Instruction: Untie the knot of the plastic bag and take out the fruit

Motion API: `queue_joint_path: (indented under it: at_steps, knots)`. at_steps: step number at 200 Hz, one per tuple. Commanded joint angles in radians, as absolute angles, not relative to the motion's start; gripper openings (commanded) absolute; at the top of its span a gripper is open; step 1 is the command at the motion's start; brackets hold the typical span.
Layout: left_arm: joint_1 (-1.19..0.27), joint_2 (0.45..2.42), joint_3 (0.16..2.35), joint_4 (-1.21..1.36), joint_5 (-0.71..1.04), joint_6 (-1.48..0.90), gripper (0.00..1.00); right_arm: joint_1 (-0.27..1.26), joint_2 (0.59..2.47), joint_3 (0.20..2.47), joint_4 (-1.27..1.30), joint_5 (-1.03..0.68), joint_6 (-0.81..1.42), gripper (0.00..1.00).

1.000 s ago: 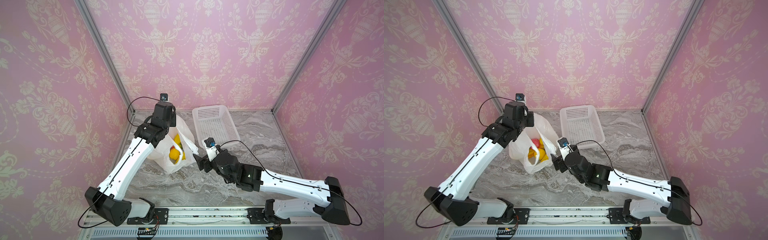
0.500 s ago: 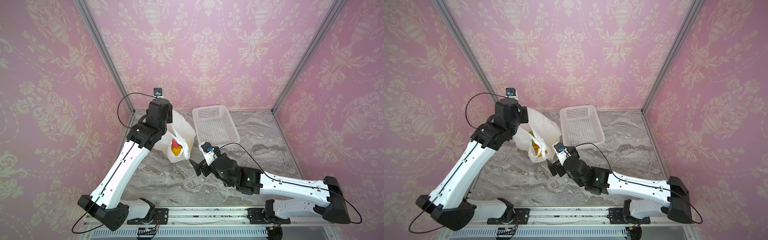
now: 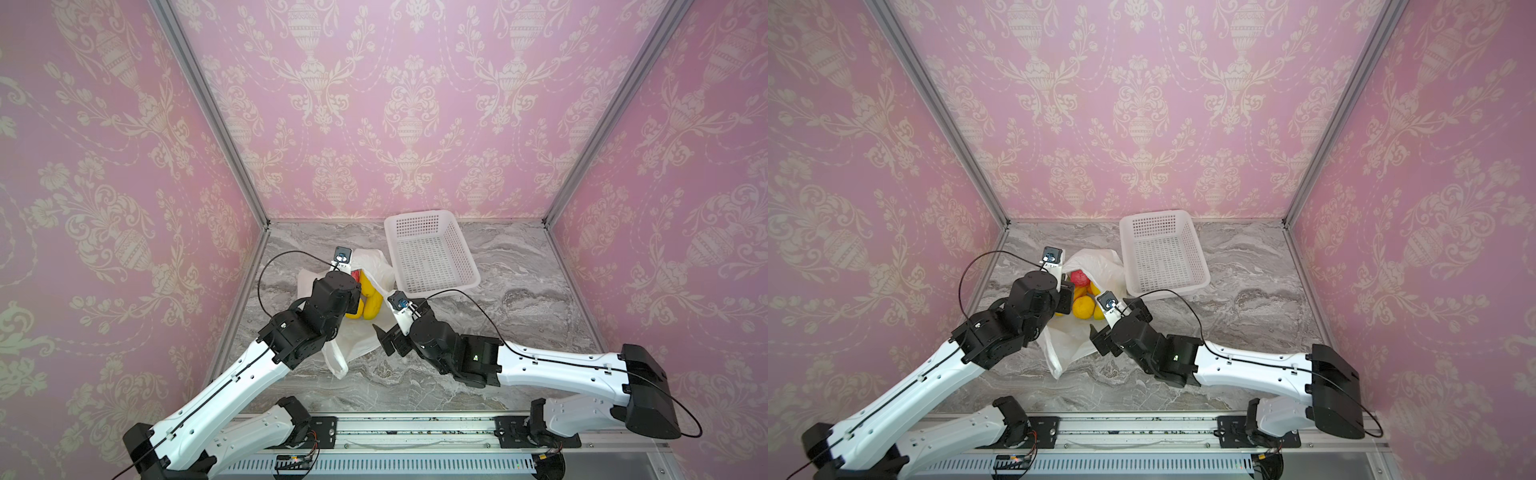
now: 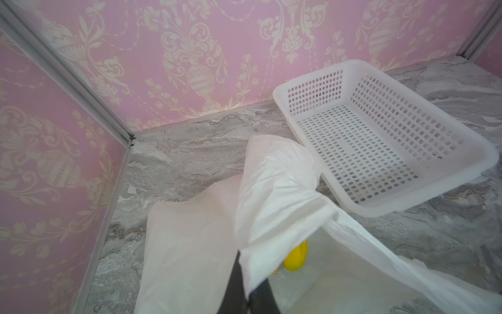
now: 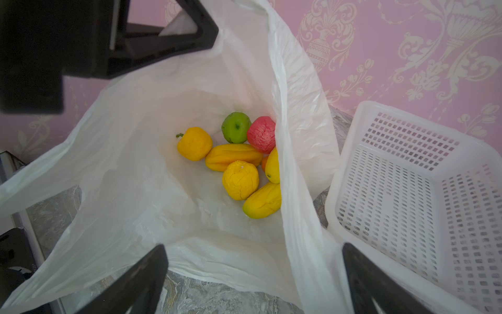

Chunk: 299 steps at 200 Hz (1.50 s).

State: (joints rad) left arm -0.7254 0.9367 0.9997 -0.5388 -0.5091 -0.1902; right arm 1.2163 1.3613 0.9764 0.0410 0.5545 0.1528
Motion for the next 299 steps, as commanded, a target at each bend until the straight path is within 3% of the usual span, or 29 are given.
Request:
queue_joint_path:
  at_steps: [1, 17, 70, 116, 172, 194, 206, 234, 255, 299]
  knots:
    - [-0.733, 0.893, 0.936, -0.481, -0.401, -0.145, 0.0, 1.221, 1.362, 0.964, 0.048, 0.673, 0.12, 0.96]
    - [-0.733, 0.88, 0.926, -0.458, -0.478, -0.115, 0.0, 1.22, 1.37, 0.957, 0.046, 0.774, 0.097, 0.87]
    - [-0.732, 0.749, 0.823, -0.383, -0.424, -0.103, 0.0, 1.179, 1.405, 0.936, 0.061, 0.903, 0.048, 0.28]
    - [-0.732, 0.748, 0.795, -0.371, -0.472, -0.095, 0.0, 1.144, 1.33, 0.88, 0.061, 0.907, 0.095, 0.16]
    - [-0.732, 0.778, 0.784, -0.329, -0.464, -0.109, 0.0, 1.143, 1.173, 0.793, -0.047, 0.899, 0.326, 0.02]
    - [-0.73, 0.827, 0.806, -0.323, -0.457, -0.115, 0.0, 1.144, 1.107, 0.758, -0.1, 0.87, 0.421, 0.02]
    - [-0.731, 0.85, 0.821, -0.311, -0.428, -0.109, 0.0, 1.147, 1.078, 0.737, -0.101, 0.835, 0.447, 0.09]
    - [-0.731, 0.855, 0.821, -0.274, -0.374, -0.094, 0.0, 1.183, 1.037, 0.732, -0.116, 0.821, 0.479, 0.43]
    - [-0.73, 0.827, 0.792, -0.268, -0.379, -0.098, 0.0, 1.228, 1.026, 0.782, -0.176, 0.833, 0.468, 0.61]
    - [-0.73, 0.836, 0.798, -0.265, -0.425, -0.084, 0.0, 1.27, 1.012, 0.884, -0.261, 0.848, 0.416, 0.71]
